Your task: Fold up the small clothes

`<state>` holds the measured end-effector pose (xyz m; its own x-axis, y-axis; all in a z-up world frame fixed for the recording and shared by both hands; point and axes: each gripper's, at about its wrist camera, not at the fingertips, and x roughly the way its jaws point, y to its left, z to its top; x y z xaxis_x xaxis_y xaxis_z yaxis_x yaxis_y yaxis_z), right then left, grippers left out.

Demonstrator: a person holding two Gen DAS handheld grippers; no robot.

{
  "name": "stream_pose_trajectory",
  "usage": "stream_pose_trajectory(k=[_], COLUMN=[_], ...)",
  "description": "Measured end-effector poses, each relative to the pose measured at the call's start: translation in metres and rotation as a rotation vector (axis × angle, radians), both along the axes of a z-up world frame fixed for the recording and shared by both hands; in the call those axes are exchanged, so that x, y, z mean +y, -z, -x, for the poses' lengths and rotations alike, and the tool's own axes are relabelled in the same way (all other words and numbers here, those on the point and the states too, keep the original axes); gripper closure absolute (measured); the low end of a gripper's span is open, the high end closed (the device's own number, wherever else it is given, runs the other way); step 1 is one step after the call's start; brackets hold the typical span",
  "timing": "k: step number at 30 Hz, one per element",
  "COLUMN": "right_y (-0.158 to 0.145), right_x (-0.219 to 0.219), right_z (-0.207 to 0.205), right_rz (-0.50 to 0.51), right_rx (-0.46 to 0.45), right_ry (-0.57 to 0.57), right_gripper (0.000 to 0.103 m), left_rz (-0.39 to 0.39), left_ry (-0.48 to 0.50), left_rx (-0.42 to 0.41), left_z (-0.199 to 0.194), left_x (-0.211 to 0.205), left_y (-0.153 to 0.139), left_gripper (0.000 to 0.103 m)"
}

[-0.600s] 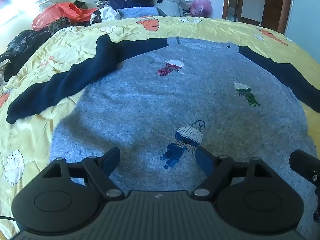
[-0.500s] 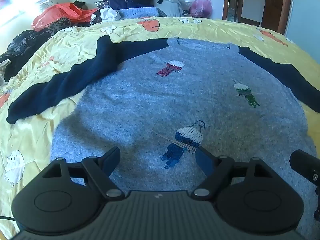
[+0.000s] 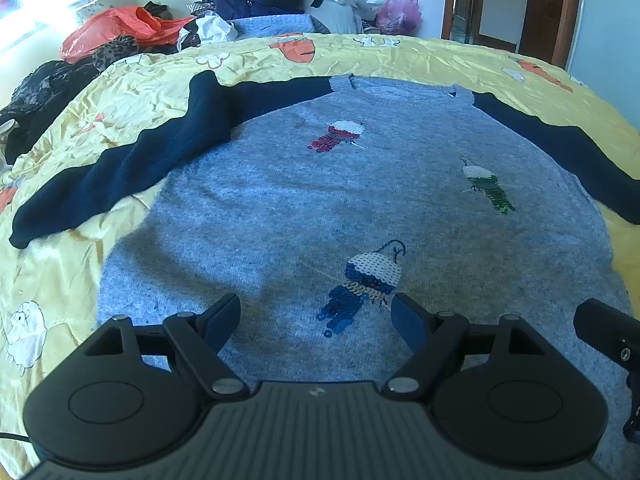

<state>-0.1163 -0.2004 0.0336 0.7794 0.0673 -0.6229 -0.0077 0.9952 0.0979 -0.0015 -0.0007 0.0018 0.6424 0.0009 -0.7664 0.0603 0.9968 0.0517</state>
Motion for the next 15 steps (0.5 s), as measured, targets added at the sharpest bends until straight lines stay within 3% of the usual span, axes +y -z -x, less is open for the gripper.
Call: stream_pose_trajectory(k=[15], right_y=[0.0009], right_x=[-0.0021], right_z=[-0.0005], right_rz=[-0.01], right_rx=[0.004], right_ry=[0.01], right_gripper=[0.0], left_rz=[-0.012], left_ry=[-0.001], left_rx=[-0.004], left_z=[-0.0006], left_x=[-0.0008], left_y=[0.0009], left_gripper=[0.02])
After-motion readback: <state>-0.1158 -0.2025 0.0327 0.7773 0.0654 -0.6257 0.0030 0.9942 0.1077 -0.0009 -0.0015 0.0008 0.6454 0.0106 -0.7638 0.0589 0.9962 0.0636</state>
